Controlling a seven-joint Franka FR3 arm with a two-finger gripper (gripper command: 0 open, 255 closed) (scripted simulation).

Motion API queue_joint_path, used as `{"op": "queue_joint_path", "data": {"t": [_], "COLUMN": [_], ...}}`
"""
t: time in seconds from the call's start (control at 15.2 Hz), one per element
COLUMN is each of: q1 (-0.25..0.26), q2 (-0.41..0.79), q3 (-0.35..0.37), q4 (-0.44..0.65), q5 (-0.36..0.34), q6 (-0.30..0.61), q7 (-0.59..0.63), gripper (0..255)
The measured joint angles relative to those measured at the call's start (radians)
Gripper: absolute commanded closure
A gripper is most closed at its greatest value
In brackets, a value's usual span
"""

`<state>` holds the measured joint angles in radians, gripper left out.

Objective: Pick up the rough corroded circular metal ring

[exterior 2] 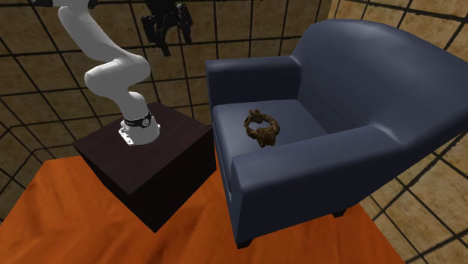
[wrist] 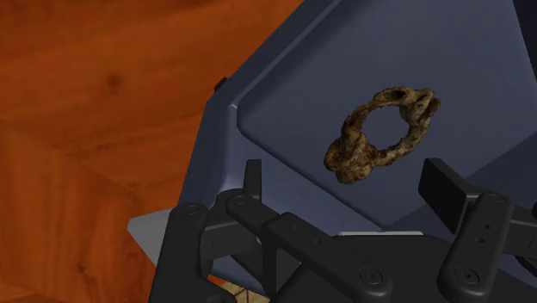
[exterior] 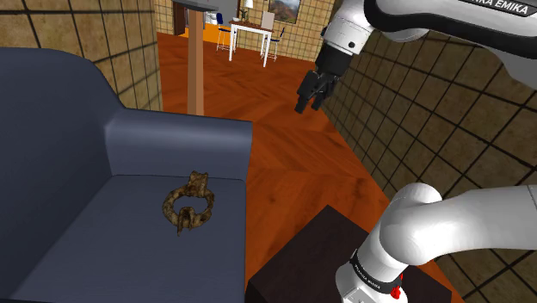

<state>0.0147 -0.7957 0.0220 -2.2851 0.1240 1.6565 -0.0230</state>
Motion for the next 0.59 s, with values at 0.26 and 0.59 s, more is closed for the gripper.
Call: {"op": "queue_joint_path", "data": {"t": [0.26, 0.59], "q1": [0.004, 0.014], "q2": [0.023, 0.109], "q3": [0.026, 0.08], "q4": [-0.044, -0.114], "q5": [0.013, 0.039], "q6": [0.066, 0.22], "q7": [0.02, 0.062], "gripper": [0, 0]}}
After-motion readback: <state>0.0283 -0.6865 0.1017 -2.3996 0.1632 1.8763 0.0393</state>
